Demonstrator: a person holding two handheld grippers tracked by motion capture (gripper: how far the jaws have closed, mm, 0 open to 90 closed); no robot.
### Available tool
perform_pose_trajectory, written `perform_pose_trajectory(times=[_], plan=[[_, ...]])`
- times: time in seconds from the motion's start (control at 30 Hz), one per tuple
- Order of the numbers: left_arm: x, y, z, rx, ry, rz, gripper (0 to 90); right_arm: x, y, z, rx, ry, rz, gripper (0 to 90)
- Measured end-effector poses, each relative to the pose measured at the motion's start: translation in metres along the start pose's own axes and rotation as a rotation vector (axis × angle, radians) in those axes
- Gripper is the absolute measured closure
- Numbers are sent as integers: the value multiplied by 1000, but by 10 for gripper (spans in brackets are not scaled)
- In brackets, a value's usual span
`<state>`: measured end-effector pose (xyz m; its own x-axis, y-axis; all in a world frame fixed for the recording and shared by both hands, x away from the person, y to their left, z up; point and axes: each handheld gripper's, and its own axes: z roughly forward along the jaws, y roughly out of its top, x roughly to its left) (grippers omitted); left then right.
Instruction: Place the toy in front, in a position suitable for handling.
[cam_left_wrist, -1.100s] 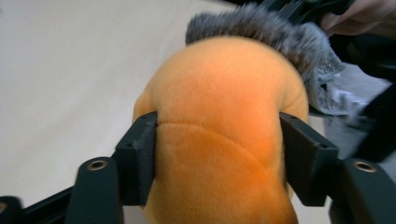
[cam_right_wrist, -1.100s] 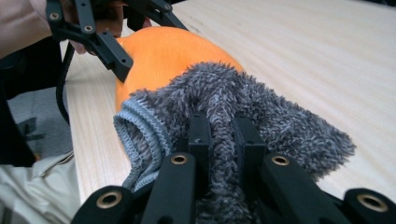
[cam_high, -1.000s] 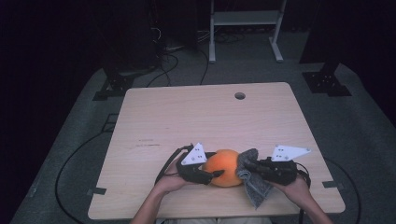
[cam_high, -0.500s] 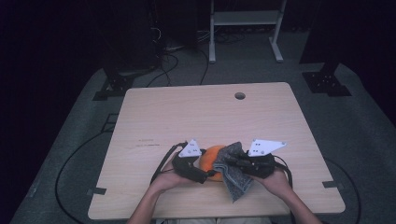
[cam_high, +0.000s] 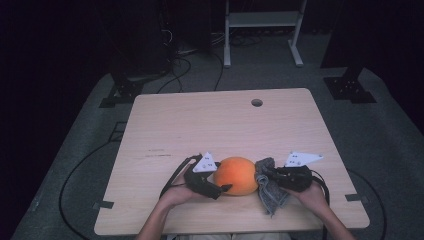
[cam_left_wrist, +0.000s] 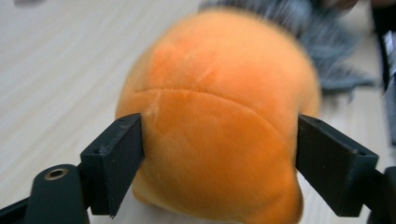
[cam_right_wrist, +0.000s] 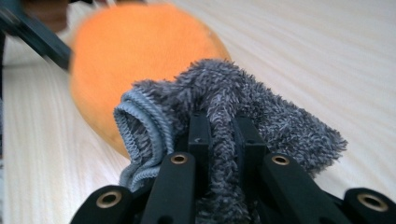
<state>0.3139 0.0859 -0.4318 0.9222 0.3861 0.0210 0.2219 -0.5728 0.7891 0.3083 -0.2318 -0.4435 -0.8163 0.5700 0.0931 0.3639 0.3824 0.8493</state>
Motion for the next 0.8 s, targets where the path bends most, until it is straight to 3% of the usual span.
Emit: perform_pose_trajectory(times=[0.07,0.17,0.2,0.27,0.33,0.4,0.43,0.5,0.53,0.57,0.6,0.7,0.8], plan=[[-1,-5,-1,11,-2,-3,193,8,7,-2,-23,0,-34,795],[-2,-7,-2,26,-2,4,199,29,24,0,-86,53,-99,795],[-4,-8,-2,43,-1,29,201,36,29,2,-98,74,-118,795],[-5,-10,-3,65,-1,48,205,49,36,7,-104,92,-158,795],[-5,-12,-4,70,-5,49,207,51,37,11,-95,94,-173,795],[-5,-13,-5,73,-8,46,209,49,35,12,-90,93,-162,795],[-4,-13,-5,80,-11,40,217,36,27,11,-88,84,-129,794],[-4,-13,-5,82,-14,42,218,31,24,10,-82,70,-116,794],[-3,-12,-5,85,-18,48,218,16,12,6,-58,36,-56,793],[-3,-12,-5,85,-18,48,218,16,12,6,-58,36,-56,793],[-3,-13,-5,87,-21,51,217,3,0,6,8,-8,-25,793],[-5,-12,-5,94,-18,65,217,-2,-7,2,21,1,3,793],[-5,-11,-5,99,-20,69,218,6,1,-8,-39,45,-8,793]])
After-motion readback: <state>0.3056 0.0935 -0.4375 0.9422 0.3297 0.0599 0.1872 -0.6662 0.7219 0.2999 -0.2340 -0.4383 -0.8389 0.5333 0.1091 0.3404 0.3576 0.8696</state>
